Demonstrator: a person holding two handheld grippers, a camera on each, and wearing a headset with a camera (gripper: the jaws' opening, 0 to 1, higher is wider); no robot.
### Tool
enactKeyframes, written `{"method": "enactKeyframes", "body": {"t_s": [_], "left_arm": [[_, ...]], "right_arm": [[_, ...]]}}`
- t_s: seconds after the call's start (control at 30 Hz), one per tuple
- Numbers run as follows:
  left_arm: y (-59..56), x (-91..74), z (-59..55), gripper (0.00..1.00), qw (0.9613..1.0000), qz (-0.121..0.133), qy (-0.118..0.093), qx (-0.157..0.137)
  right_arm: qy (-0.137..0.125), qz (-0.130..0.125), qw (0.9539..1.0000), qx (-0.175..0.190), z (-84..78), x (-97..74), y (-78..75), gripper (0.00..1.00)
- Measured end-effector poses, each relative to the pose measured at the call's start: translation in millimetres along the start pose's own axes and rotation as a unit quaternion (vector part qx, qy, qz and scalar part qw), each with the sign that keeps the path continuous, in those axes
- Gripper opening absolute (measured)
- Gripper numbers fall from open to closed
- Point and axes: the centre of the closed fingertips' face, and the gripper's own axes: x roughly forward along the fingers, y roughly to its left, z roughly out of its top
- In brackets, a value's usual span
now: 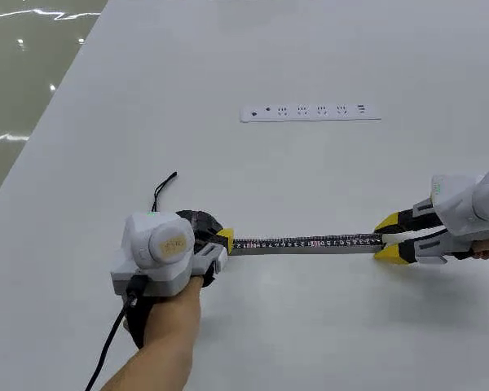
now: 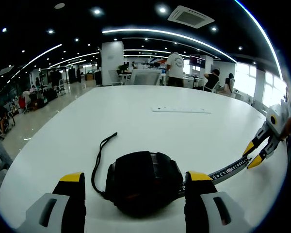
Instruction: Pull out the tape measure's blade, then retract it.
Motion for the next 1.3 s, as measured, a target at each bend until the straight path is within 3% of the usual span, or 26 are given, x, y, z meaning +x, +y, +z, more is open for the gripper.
{"method": "enactKeyframes", "body": {"t_s": [0.13,0.63,0.9,1.3], "left_arm": [[0.7,1.7,-2.6,0.79,1.0000,0.007,0.004,-0.003],[-2.6,6.5,-8.7,0.75,0.9996,0.021,0.011,-0.014],[-9.0,7.7,-10.8,0.66,0.9992,0.017,0.014,-0.035],[-7.3,11.8,-12.9,0.68,0.9975,0.026,0.030,-0.058]], "right_arm": [[-0.002,0.002,1.0000,0.005,-0.2,0.5,-1.9,0.14],[0.001,0.016,0.9998,0.012,-0.3,2.0,-1.8,0.12],[0.000,0.014,0.9998,0.014,0.0,2.5,-2.6,0.12],[0.003,0.014,0.9999,0.008,0.5,2.7,-2.8,0.12]]}}
